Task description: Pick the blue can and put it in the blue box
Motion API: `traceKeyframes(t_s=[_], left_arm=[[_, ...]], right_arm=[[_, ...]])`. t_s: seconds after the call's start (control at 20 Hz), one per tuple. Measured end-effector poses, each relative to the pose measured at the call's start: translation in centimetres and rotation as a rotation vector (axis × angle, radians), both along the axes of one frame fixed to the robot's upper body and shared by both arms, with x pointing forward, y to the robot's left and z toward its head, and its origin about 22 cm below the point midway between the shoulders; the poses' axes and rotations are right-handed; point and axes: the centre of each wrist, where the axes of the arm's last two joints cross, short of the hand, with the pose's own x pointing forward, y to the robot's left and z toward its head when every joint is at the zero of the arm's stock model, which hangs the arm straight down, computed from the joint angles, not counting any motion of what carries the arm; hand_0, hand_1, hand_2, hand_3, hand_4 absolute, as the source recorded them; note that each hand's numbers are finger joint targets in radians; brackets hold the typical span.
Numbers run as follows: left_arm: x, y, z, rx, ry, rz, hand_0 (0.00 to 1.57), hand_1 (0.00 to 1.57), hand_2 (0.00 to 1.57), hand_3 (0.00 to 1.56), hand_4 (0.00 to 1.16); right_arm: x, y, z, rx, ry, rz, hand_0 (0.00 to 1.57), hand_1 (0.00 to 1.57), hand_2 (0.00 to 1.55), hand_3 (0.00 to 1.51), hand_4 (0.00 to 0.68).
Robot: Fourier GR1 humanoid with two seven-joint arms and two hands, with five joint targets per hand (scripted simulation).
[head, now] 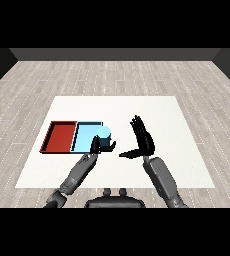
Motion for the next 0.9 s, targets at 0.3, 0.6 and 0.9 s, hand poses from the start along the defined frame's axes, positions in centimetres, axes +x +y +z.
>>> traceKeyframes(t_s=[0.3,0.6,0.9], left_arm=[[1.3,2.3,0.6,0.048,0.018,0.056,1.57,1.57,1.57,1.50,1.13],[2.9,7.3,0.5,0.117,0.088,0.176,1.57,1.57,1.57,1.50,1.11],[4.4,13.2,0.1,0.173,0.232,0.307,1.57,1.57,1.57,1.51,1.06]], right_arm=[[-1.7,-4.5,0.6,0.049,-0.040,-0.103,0.00,0.00,0.00,0.00,0.000],[-2.8,-8.3,0.1,0.038,-0.034,-0.194,0.00,0.00,0.00,0.00,0.000],[-3.0,-9.5,-0.1,0.032,-0.021,-0.232,0.00,0.00,0.00,0.00,0.000]])
